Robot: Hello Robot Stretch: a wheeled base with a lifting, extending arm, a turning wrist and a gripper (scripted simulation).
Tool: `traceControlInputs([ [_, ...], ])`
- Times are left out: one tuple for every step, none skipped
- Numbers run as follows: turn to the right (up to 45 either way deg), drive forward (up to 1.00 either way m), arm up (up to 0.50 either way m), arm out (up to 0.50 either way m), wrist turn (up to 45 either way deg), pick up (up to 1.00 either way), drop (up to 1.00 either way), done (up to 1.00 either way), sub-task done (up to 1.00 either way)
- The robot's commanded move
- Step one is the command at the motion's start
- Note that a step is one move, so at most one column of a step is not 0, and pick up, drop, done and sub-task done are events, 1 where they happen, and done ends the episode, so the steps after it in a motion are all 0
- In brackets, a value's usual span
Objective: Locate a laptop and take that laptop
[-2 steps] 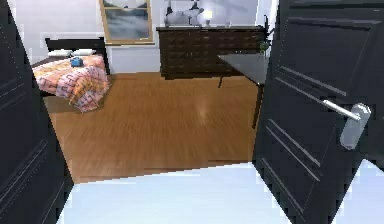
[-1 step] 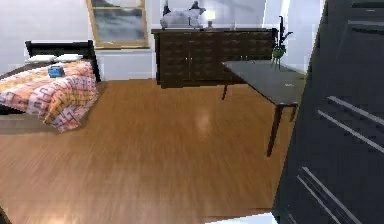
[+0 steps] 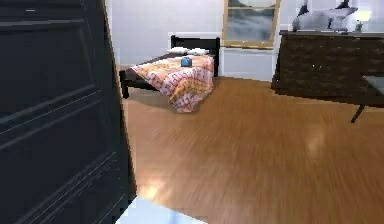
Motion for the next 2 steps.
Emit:
traceControlInputs([
  [0.0, 1.0, 0.0, 0.0, 0.0, 0.0, 0.0, 0.0, 0.0],
  [-3.0, 0.0, 0.0, 0.0, 0.0, 0.0, 0.0, 0.0, 0.0],
])
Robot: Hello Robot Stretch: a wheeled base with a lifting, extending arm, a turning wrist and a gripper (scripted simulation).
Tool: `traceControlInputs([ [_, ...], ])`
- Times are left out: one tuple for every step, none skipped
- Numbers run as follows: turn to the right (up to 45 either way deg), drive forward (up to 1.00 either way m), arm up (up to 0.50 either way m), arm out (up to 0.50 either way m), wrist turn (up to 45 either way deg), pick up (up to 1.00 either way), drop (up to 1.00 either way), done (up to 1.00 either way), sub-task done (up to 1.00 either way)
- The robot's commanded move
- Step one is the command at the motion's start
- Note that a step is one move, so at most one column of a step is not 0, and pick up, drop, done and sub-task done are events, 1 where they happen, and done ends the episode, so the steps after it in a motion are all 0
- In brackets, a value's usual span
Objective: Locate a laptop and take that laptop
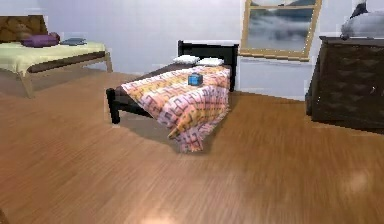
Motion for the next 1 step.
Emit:
traceControlInputs([
  [0.0, 0.5, 0.0, 0.0, 0.0, 0.0, 0.0, 0.0, 0.0],
])
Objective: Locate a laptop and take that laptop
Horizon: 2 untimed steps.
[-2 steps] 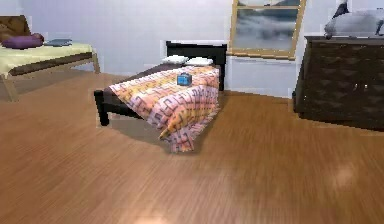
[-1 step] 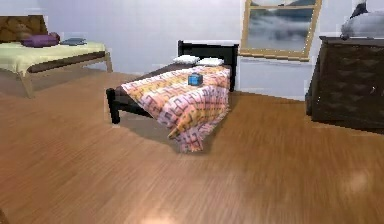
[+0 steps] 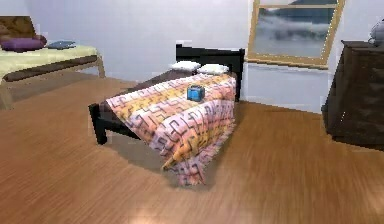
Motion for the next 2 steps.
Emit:
traceControlInputs([
  [-39.0, 0.0, 0.0, 0.0, 0.0, 0.0, 0.0, 0.0, 0.0],
  [0.0, 1.0, 0.0, 0.0, 0.0, 0.0, 0.0, 0.0, 0.0],
])
